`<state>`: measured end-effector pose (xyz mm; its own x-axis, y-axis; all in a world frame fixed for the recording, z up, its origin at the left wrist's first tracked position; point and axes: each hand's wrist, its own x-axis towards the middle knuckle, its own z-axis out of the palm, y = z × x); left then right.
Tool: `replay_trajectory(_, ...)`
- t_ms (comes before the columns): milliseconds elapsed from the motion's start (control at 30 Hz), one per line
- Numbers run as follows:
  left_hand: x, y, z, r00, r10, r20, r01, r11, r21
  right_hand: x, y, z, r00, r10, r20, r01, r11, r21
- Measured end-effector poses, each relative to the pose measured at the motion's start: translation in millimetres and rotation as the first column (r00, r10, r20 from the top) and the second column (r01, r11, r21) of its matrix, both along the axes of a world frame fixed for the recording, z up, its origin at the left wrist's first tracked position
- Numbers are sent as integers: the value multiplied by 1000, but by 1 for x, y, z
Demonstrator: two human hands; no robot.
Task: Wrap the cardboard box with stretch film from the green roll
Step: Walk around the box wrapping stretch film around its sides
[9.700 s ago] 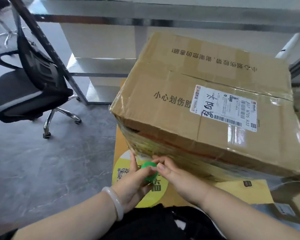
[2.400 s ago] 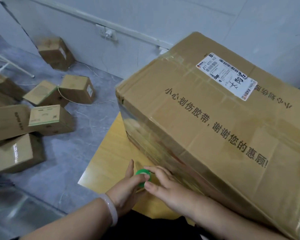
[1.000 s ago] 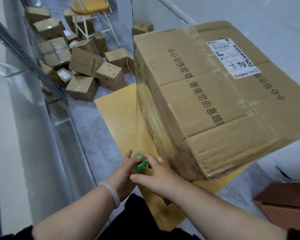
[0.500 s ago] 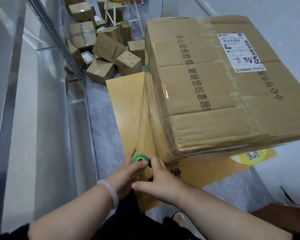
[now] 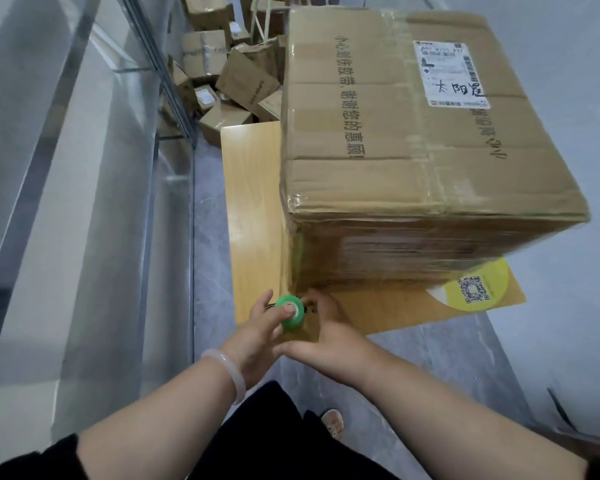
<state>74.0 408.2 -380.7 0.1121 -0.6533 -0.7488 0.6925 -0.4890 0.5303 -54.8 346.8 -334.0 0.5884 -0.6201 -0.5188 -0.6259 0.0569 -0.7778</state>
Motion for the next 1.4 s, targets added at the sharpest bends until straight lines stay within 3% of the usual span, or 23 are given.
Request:
replay_trajectory(167, -24, -11, 0, 997, -51, -60, 52, 999, 5, -20, -3, -9, 997, -79, -12, 79, 997, -26)
replay_trajectory(300, -47, -23, 4, 998, -33, -60, 33, 999, 5, -34, -3, -8, 998, -70, 9, 70, 983, -172)
replay_trajectory(433, -66, -31, 4, 997, 10, -81, -9, 1000, 11, -46, -14, -16, 989, -141, 30, 144, 981, -132)
replay_trajectory(500, -72, -34, 6, 998, -18, -58, 20, 999, 31, -57, -26, -19, 996, -88, 5, 87, 987, -136)
replay_trajectory(633, -79, -42, 18, 984, -153, 89, 146, 986, 74, -75, -59, -11, 978, 192, -83, -204, 961, -187)
replay_trajectory(700, -87, -50, 20, 981, -143, 133, 127, 984, 124, -80, -74, -9, 959, 271, -86, -279, 953, -117)
replay_trajectory(867, -124, -68, 18, 973, 206, 105, -218, 968, 123, -97, -111, -12, 895, 438, -86, -438, 899, 16)
replay_trajectory(1100, -172, -80, 16, 758, 647, 79, -650, 760, 16, -113, -138, -5, 771, 636, 29, -637, 769, 55)
replay_trajectory(1233, -182, -78, 16, 678, 729, 96, -734, 679, 24, -114, -138, -4, 768, 641, -6, -640, 768, 25)
replay_trajectory(1400, -197, -82, 8, 671, 741, 26, -741, 671, 19, -121, -132, -8, 818, 575, -20, -575, 818, 12)
